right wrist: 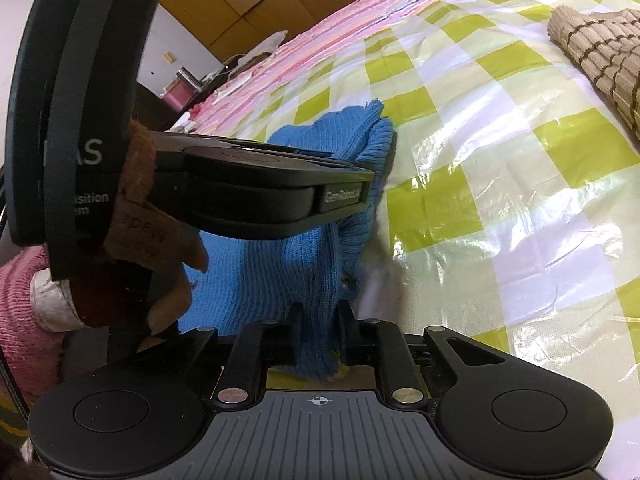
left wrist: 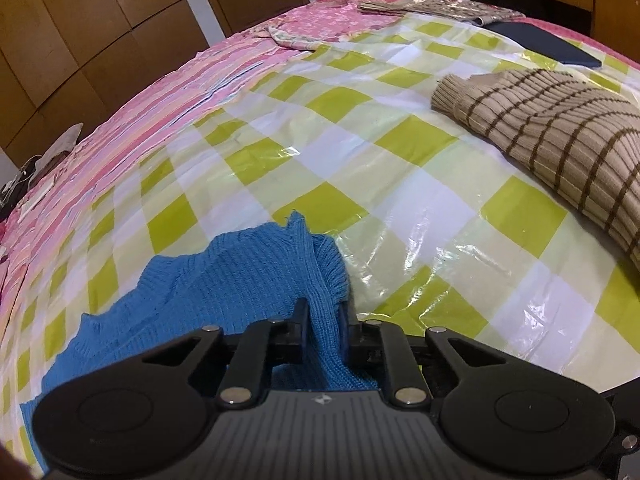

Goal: Fold small clothes
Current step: 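Grasp the sweater side edge with the left gripper while the right gripper grasps beside it, then lift the grasped side edge with both grippers to fold it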

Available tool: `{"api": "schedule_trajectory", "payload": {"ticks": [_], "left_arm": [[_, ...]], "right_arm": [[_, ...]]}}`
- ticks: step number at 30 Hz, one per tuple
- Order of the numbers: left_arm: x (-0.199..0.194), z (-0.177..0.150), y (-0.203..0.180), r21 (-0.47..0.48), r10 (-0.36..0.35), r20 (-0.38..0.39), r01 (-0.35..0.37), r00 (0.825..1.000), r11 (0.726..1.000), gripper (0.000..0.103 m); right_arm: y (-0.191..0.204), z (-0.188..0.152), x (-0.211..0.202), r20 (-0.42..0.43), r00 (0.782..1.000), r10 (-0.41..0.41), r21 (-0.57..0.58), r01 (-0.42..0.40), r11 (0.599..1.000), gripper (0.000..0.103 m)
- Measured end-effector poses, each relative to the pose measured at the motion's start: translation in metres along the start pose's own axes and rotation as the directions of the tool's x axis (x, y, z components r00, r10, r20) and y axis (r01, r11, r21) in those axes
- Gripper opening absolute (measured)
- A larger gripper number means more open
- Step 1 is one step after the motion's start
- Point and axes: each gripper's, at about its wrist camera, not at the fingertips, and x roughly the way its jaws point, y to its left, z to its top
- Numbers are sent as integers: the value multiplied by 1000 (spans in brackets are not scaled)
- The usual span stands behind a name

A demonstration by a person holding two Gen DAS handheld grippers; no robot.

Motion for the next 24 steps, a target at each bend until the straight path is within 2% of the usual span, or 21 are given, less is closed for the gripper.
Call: {"api": "schedule_trajectory", "payload": {"ticks": [16,24], "left_arm": [[-31,-9,27,-87,13,62,-7,998,996,21],[-39,-13,43,-150,-7,80,19,997,989,20]], "right_arm": [[22,-5,-4,34,998,-59,-94,62,994,12],[29,-8,-8,45,997,-61,-115,66,991,12]]}}
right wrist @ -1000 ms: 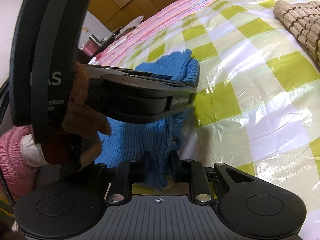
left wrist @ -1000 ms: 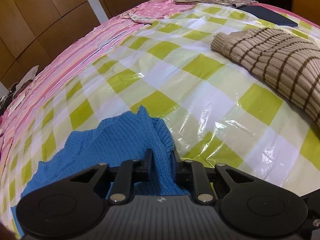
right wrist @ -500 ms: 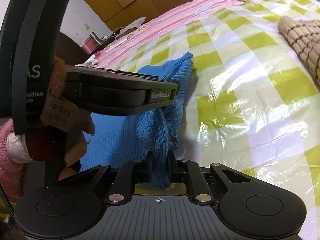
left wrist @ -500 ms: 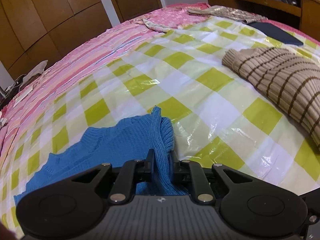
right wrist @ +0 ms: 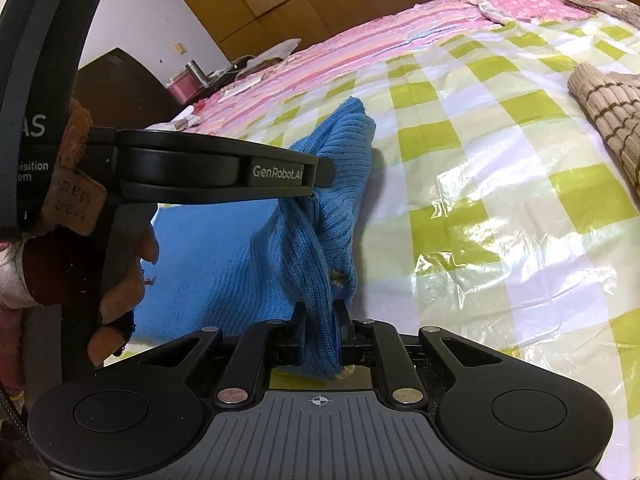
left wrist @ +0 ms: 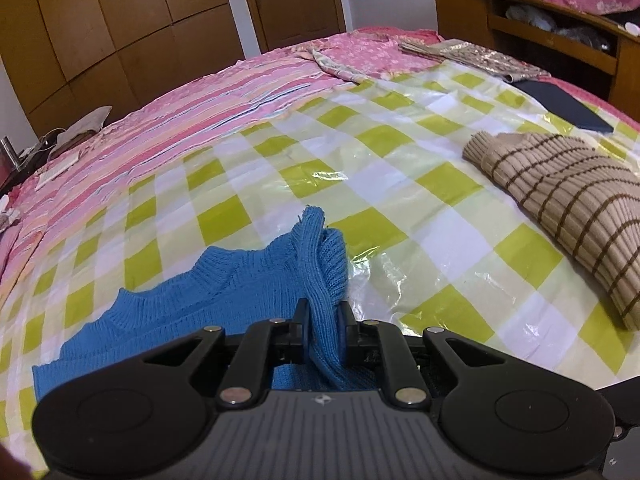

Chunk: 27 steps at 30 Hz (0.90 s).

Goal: Fold small clothes
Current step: 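Lift the grasped side edge with both grippers to fold it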

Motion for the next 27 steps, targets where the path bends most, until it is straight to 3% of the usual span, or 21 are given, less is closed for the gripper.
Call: {"api": "schedule_trajectory", "payload": {"ticks": [9,27], "left_arm": [[-1,3,-6,5,-18,10,18,1000,1000,20],[-17,2,21,-86,-71,58,76,996,993,20]], "right_arm": [[5,3,6,0,1000,-13,0,13,1000,12],[19,9,-1,27,999,-29,-32,29,999,12]]}}
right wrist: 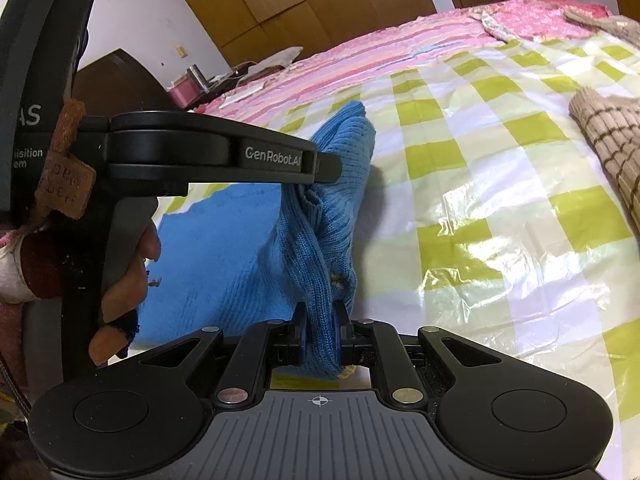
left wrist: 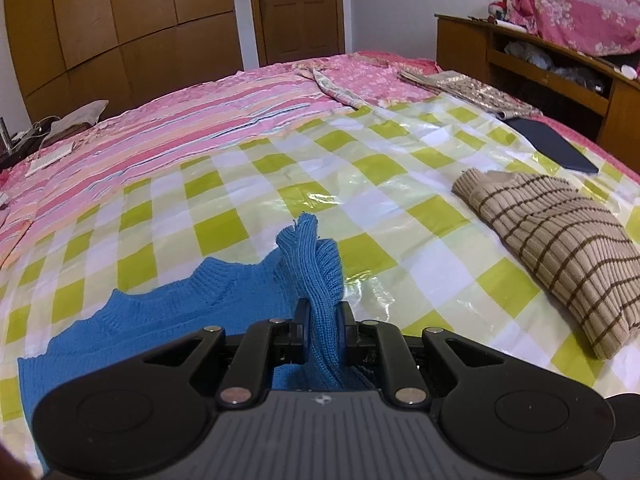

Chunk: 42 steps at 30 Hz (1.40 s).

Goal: Fold small clothes
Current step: 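Lift the grasped side edge with both grippers to fold it, then carry the held side edge over the sweater body with both grippers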

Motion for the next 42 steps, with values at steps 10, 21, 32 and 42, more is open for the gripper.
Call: {"api": "schedule_trajectory", "payload": {"ticks": [10,21,32,42], "left_arm": [[-16,-4,32,-47,-3,29,5,1000,999,20],[-31,-14,73,-117,10,54,-3,999,993,20],[-47,-33,120,-207,-9,89,27,996,978,17],[-54,-53,168,-285,6,107,25,994,958,17]], "right_arm": [[36,8,3,8,999,-49,-87,49,995,12],[73,17,14,-8,998,-57,-181,55,982,11],[101,15,25,-42,998,-51,-221,40,974,11],[134,16,45,-79,996,-39,-274,16,962,11]]}}
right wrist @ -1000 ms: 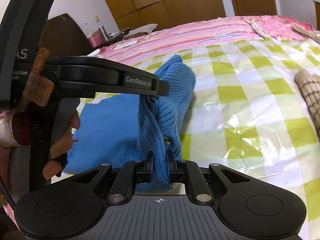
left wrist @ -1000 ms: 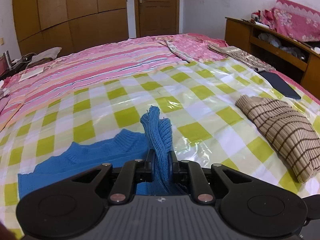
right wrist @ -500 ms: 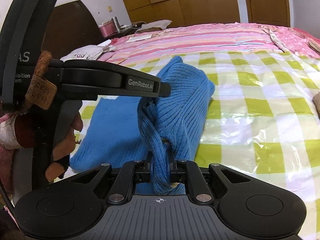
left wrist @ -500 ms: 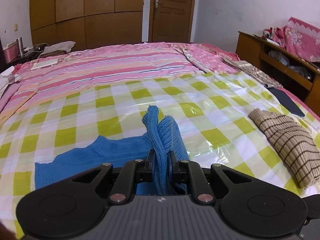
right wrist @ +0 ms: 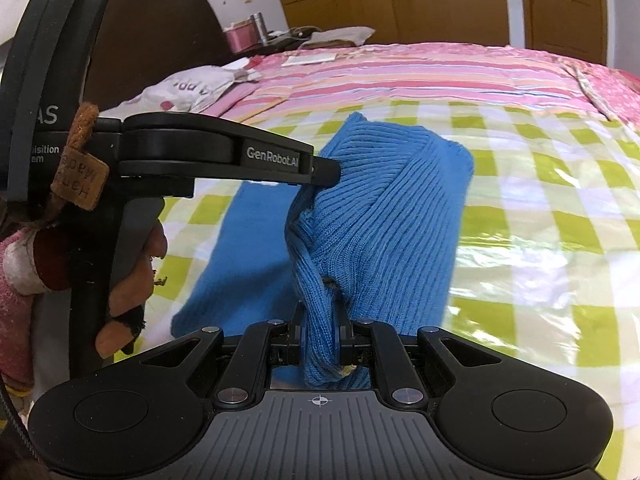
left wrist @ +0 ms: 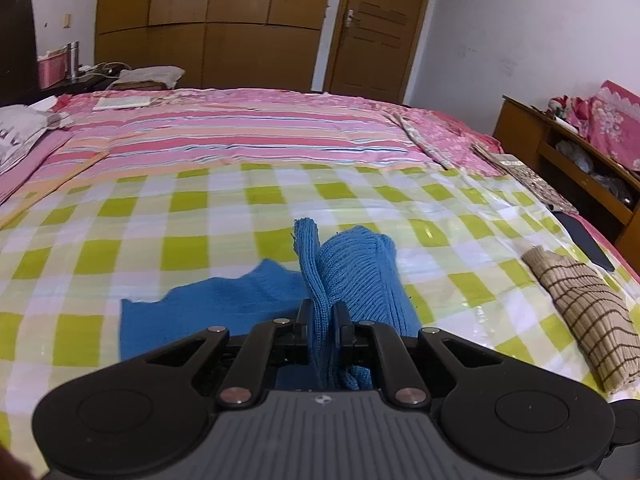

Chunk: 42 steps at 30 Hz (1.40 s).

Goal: Fold small clothes
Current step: 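Carry the held side edge over the sweater body with both grippers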

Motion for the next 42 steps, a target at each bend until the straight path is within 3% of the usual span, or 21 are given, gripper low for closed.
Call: {"api": "schedule_trajectory", "payload": {"ticks": [13,42], "left_arm": [[-9,-14,59,-82,48,12,-47,999,996,17],[-12,-41,98,-115,101,-9,-101,995,988,17]], "right_arm": [[49,12,33,-48,999,14,-86,-18,996,11],[95,11,79,-114,993,-32,-197,9,980,11]]}}
